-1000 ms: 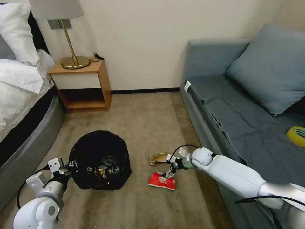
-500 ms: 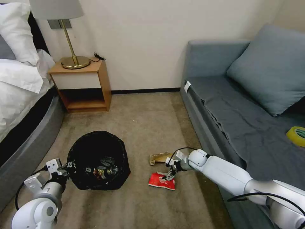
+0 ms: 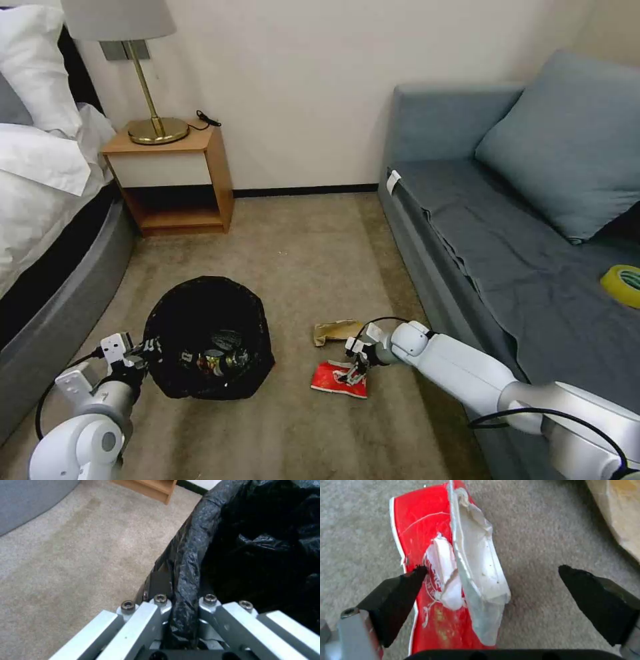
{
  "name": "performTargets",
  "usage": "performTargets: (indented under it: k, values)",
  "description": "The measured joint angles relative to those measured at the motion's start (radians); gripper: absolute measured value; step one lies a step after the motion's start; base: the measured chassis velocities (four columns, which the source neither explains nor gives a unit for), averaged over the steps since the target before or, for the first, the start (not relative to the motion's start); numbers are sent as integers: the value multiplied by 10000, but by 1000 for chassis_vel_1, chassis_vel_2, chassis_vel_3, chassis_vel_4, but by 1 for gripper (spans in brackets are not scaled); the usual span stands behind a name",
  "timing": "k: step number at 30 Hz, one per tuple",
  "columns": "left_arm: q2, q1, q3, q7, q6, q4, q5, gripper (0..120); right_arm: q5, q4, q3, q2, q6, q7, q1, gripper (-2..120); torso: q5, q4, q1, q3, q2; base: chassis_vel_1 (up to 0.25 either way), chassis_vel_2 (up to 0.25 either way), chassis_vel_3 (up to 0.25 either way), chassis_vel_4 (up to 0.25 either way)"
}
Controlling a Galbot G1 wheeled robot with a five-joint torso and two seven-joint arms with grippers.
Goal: Pick up the trash bin, then pick up the garbage on the floor and place it into the trash bin.
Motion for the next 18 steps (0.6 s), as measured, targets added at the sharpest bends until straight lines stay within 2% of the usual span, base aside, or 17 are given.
performTargets:
  k: [2, 5, 6, 13, 14, 18]
  values:
    - [2, 0, -1, 0, -4, 4, 0, 4, -8, -20, 21, 28, 0, 26, -25, 99, 0, 0, 0, 0, 0, 0, 0, 0, 0]
    - [11, -8, -17, 3, -11, 16, -2, 4, -15, 7, 68, 36, -9, 140, -87, 87, 0, 0, 0, 0, 0, 0, 0, 0, 0]
    - [11, -8, -17, 3, -11, 16, -2, 4, -15, 7, 68, 36, -9, 140, -87, 87, 0, 0, 0, 0, 0, 0, 0, 0, 0]
    - [15, -49, -22, 4, -18, 30, -53, 4, 4, 121, 174, -38, -15, 256, -175, 59, 0, -1, 0, 0, 0, 0, 0, 0, 0]
    - [15, -49, -22, 4, -18, 30, -53, 4, 4, 121, 174, -38, -15, 256, -175, 59, 0, -1, 0, 0, 0, 0, 0, 0, 0]
    - [23, -73, 8, -5, -12, 24, -51, 4, 92, 298, 426, -147, -15, 471, -296, 41, 2, 1, 0, 0, 0, 0, 0, 0, 0]
